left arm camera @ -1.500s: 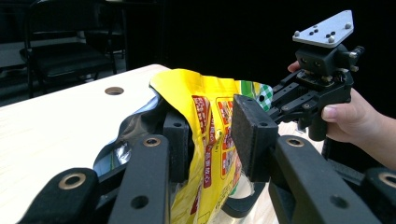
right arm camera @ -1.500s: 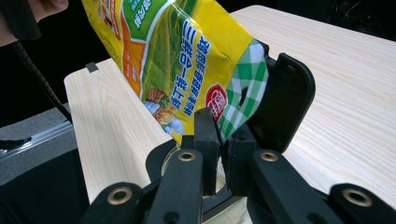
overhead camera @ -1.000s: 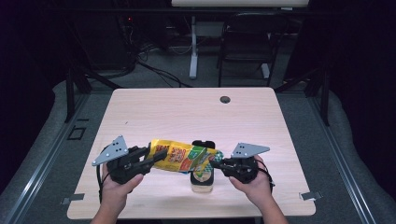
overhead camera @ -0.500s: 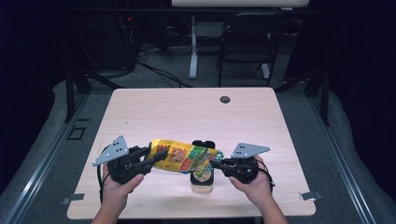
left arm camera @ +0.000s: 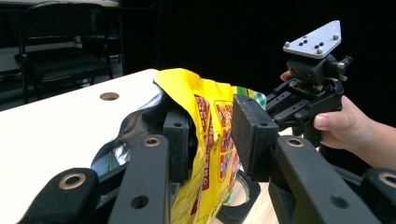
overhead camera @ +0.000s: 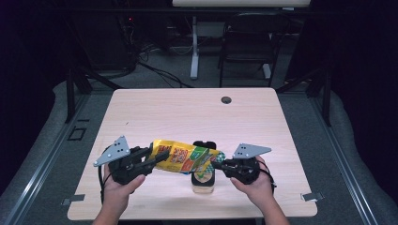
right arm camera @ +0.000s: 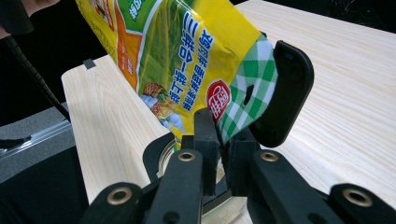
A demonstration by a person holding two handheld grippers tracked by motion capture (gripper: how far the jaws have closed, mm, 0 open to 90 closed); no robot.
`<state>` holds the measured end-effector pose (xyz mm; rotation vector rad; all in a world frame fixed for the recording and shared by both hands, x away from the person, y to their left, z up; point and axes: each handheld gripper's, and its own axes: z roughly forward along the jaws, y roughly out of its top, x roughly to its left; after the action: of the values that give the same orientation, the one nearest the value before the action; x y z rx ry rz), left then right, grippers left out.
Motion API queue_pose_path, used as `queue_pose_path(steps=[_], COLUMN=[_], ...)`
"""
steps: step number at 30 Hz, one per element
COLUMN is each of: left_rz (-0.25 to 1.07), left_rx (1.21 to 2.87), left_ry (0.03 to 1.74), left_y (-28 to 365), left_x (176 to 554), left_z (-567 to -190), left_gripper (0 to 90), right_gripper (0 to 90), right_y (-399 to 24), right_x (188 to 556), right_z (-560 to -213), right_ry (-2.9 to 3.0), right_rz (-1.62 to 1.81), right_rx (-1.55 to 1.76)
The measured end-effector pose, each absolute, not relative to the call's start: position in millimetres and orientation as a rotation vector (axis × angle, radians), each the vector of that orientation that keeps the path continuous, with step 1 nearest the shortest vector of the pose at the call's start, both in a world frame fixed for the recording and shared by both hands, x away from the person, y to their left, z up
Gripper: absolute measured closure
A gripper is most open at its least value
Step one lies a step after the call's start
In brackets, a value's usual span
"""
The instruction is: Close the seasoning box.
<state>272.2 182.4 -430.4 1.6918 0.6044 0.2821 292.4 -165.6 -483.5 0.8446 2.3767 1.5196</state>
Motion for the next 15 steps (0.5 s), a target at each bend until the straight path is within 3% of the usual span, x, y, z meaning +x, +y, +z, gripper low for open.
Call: queue_pose_path(steps=[15], left_rz=[0.272], left_rx=[1.686], left_ry=[0.596], left_y=[177.8], left_x=[273.6], left_z=[-429.3], left_gripper=[68.3], right_gripper=[85.5], right_y=[-168.0], right_x=[293.0], right_z=[-483.5], right_ry=[2.376], right_rz=[1.507], right_rx=[0.852])
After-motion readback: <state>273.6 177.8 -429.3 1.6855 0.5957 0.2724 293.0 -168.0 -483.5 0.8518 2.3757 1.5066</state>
